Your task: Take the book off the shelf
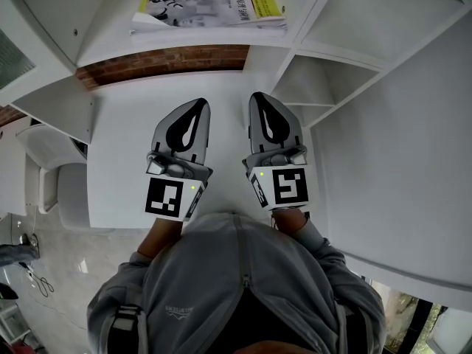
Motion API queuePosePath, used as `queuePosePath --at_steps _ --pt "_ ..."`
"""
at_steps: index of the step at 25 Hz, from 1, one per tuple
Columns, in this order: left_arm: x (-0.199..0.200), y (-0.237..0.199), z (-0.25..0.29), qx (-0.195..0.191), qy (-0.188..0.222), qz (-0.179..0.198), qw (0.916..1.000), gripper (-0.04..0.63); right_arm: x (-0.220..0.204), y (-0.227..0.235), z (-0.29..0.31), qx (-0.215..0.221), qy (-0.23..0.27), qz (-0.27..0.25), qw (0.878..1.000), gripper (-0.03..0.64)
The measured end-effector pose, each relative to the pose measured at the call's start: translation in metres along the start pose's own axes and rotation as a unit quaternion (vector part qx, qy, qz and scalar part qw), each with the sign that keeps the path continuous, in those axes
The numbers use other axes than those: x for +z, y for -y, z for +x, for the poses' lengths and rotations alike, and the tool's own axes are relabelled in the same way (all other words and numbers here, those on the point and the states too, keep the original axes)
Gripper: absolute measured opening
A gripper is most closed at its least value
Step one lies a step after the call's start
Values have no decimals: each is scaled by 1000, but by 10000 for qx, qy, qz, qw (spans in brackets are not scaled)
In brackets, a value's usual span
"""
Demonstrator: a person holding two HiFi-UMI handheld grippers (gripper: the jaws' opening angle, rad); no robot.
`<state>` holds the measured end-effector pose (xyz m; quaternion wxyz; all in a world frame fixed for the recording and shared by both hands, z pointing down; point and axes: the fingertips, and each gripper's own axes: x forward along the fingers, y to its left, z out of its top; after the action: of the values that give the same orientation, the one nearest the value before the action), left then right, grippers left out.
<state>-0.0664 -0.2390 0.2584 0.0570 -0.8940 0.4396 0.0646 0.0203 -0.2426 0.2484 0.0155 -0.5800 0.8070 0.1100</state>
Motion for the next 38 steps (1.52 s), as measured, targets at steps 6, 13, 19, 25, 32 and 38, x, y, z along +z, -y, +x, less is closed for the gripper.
queuePosePath --at_steps 6,13,19,25,32,38 --pt "24 -8 6 207 334 -70 9992 7 8 -1 7 148 83 -94 9998 26" --pt "46 -13 13 306 437 190 9984 7 33 2 17 299 361 -350 9983 26" --pt "60 -21 20 365 427 549 9969 6 55 6 27 423 506 -682 9955 26" --pt "71 -30 29 375 245 1069 9933 7 73 12 41 573 451 -1233 9897 28" --pt "75 -35 44 124 -292 2075 9777 8 81 11 60 941 210 -2168 9714 29" --pt "79 -40 55 -26 -662 2740 9594 9 81 3 70 1300 -180 -2971 9458 43"
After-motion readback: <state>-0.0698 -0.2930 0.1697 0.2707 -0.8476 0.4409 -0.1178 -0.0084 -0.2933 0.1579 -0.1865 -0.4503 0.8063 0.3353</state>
